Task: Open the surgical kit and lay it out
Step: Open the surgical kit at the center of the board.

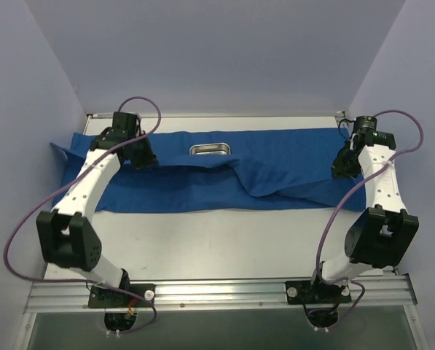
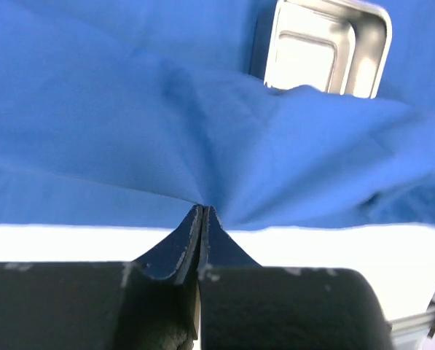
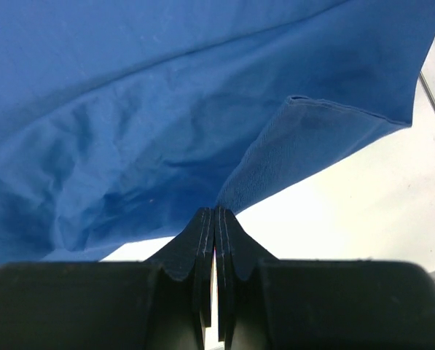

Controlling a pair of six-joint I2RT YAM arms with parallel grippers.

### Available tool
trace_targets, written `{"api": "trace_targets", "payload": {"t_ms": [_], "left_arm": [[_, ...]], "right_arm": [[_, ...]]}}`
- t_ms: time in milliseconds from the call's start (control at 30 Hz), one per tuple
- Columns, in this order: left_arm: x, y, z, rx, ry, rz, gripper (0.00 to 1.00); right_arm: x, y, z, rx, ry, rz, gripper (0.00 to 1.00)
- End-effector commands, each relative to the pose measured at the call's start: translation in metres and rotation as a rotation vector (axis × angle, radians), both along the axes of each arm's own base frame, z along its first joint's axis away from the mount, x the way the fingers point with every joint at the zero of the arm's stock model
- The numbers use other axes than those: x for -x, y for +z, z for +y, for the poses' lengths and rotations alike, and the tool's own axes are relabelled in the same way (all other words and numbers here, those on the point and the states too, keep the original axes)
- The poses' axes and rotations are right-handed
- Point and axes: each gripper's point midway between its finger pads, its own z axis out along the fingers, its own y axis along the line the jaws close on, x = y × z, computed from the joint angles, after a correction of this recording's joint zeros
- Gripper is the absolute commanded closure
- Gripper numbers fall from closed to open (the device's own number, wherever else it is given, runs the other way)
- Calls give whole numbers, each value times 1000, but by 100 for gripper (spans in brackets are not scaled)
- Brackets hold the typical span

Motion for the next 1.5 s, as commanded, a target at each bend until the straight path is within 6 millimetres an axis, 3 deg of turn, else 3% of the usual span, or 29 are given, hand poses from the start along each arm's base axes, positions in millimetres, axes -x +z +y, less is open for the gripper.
{"api": "trace_targets", "payload": {"t_ms": [0,67,133,167,233,267,300,400,467,567,733,867,1000,1067,1133,1267,1300,1333,1367,1467], "left_arm": [[50,10,13,-17,7,-13,98],[91,7,18,-8,31,19,98],[119,4,18,22,30,46,98],[133,13,18,48,43,14,98],[162,1,18,73,47,71,98],[175,7,19,100,67,52,98],[186,-3,19,107,70,79,98],[218,-10,21,128,80,114,98],[233,-9,19,158,75,112,98],[258,-13,20,180,76,134,98],[300,-7,23,184,34,174,98],[325,14,26,198,4,120,98],[365,23,32,201,11,166,98],[378,32,18,301,-43,136,98],[385,37,15,341,-54,117,82],[371,40,17,281,-89,133,66],[363,53,17,278,-104,68,62],[356,59,19,256,-100,49,48],[351,65,20,247,-104,18,44],[308,87,15,228,-112,-72,44]], "right_arm": [[18,26,10,-10,-16,-12,100],[40,21,19,-48,-38,44,100],[68,20,27,-71,-54,88,100],[78,29,27,-56,-59,57,100],[100,33,16,-9,-77,88,100],[108,39,11,10,-79,74,100],[114,40,9,18,-82,82,100],[132,44,15,20,-81,76,100],[147,53,7,92,-96,65,100],[154,68,8,116,-96,-3,100],[156,73,16,88,-80,-44,100],[155,82,12,122,-78,-69,100],[150,84,18,86,-56,-79,100],[146,81,24,49,-44,-75,100],[138,76,31,3,-18,-74,100],[117,77,42,-66,23,-110,100],[109,78,42,-69,33,-131,100],[101,76,43,-72,46,-122,100],[96,76,42,-65,49,-120,100],[66,79,40,-59,53,-172,99]]}}
